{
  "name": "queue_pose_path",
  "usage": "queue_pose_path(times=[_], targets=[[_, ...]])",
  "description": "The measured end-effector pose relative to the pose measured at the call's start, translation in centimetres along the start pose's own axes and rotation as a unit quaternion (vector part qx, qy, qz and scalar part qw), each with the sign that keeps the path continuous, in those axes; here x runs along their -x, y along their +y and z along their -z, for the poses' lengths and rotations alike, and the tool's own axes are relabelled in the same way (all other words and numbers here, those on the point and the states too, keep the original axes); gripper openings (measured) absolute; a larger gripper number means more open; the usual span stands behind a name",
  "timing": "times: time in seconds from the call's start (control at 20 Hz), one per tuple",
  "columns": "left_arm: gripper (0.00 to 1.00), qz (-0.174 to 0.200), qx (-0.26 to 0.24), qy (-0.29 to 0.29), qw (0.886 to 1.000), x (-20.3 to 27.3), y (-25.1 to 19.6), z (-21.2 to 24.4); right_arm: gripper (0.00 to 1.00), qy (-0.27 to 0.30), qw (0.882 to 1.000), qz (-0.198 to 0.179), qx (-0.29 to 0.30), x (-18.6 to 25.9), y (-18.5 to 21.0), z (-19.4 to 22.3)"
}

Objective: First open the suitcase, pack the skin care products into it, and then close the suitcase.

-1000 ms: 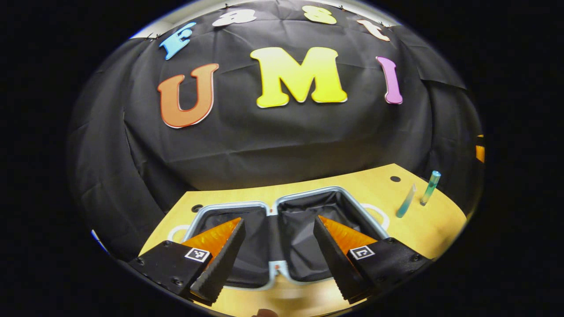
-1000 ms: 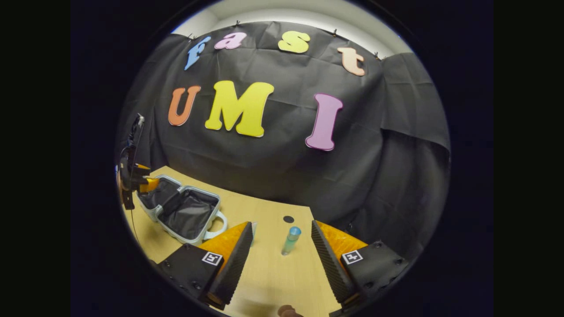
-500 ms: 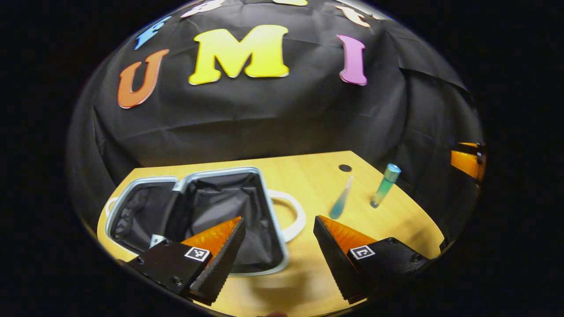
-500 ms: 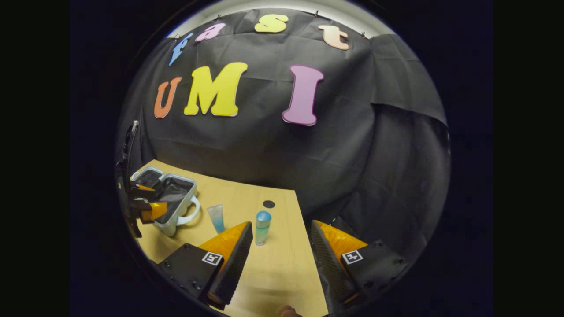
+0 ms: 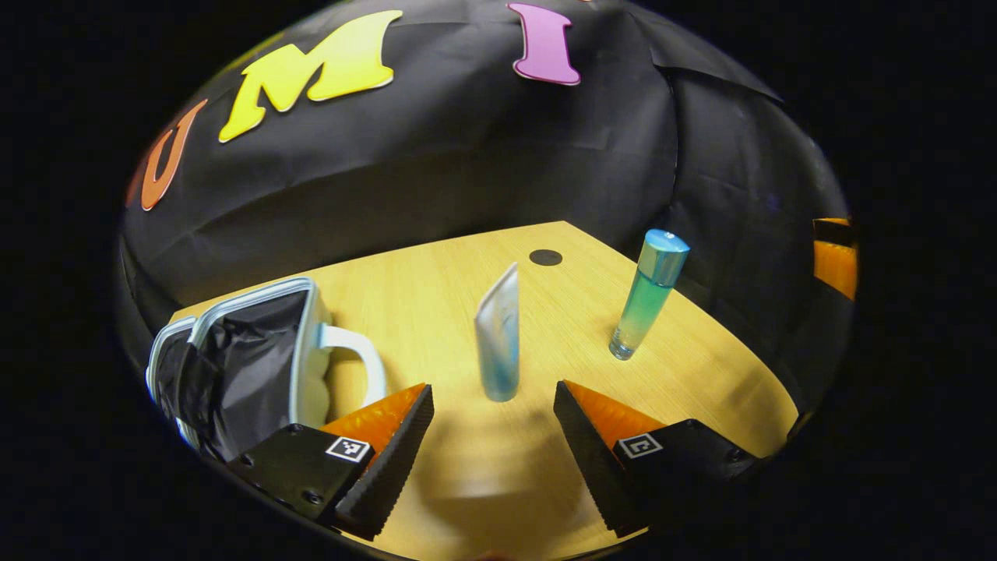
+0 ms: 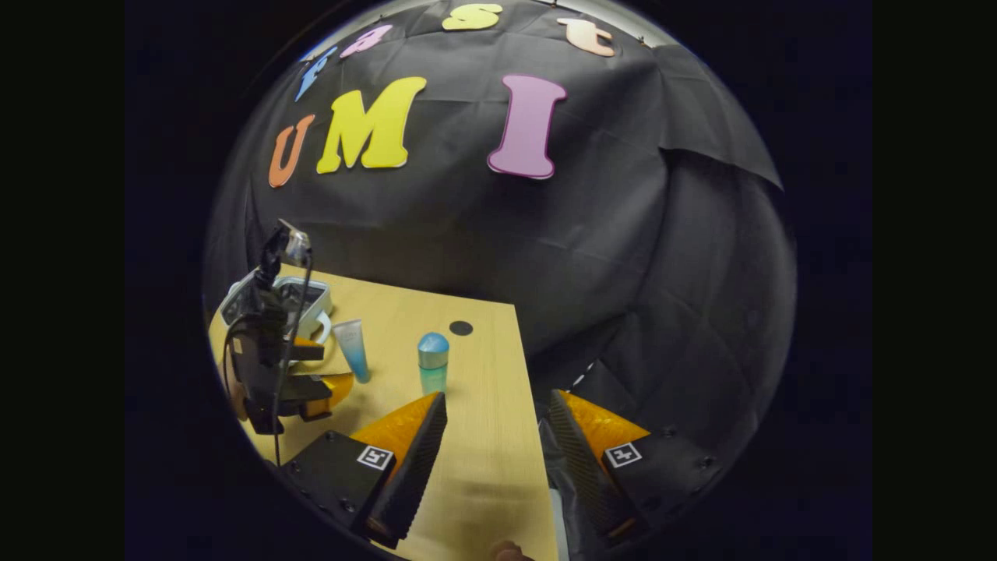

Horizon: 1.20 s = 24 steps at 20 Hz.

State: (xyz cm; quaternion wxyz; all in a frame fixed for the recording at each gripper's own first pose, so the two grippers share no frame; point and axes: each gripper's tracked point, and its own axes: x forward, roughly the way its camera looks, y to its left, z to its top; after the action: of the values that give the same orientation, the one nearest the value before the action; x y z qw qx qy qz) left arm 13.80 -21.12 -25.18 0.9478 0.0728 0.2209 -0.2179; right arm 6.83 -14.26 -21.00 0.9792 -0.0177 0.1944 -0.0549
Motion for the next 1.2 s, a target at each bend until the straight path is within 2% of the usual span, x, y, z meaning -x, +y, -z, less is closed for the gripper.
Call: queue_pose_path(times=[0.25, 0.3, 0.35, 0.5, 0.6, 0.65, 0.7, 1.0, 1.2], targets=[[0.99, -0.004, 0.002, 0.016, 1.0, -4.4, -0.6, 0.5, 0.8, 0.029, 1.0, 0.008, 0.006, -1.2, -1.8, 2.6], [0.94, -0.005, 0.001, 0.02, 1.0, -4.8, -0.7, 0.6, 0.8, 0.031, 0.999, 0.009, 0.003, -1.5, -2.0, 2.7], [0.8, -0.004, 0.0, 0.022, 1.0, -5.0, -0.6, 0.7, 0.8, 0.032, 0.999, 0.008, 0.001, -1.7, -2.0, 2.7], [0.7, -0.001, 0.004, 0.019, 1.0, -5.5, -0.7, 0.7, 0.8, 0.032, 0.999, -0.001, -0.004, -2.4, -1.6, 2.6], [0.57, 0.002, 0.008, 0.019, 1.0, -5.5, -0.6, 0.5, 0.8, 0.03, 0.999, -0.017, -0.015, -3.5, -0.3, 1.9], [0.55, 0.008, 0.013, 0.019, 1.0, -5.4, -0.7, 0.5, 0.8, 0.03, 0.999, -0.025, -0.019, -4.1, 0.5, 1.6], [0.45, 0.009, 0.014, 0.021, 1.0, -5.1, -0.6, 0.5, 0.8, 0.029, 0.999, -0.032, -0.021, -4.6, 1.1, 1.4], [0.43, 0.015, 0.028, 0.0, 0.999, -0.7, 0.1, -1.5, 0.8, 0.036, 0.996, -0.082, -0.015, -8.5, 6.3, 1.6], [0.43, 0.008, 0.037, -0.015, 0.999, 5.0, 1.1, -2.6, 0.8, 0.043, 0.995, -0.086, -0.016, -12.1, 8.8, 2.7]])
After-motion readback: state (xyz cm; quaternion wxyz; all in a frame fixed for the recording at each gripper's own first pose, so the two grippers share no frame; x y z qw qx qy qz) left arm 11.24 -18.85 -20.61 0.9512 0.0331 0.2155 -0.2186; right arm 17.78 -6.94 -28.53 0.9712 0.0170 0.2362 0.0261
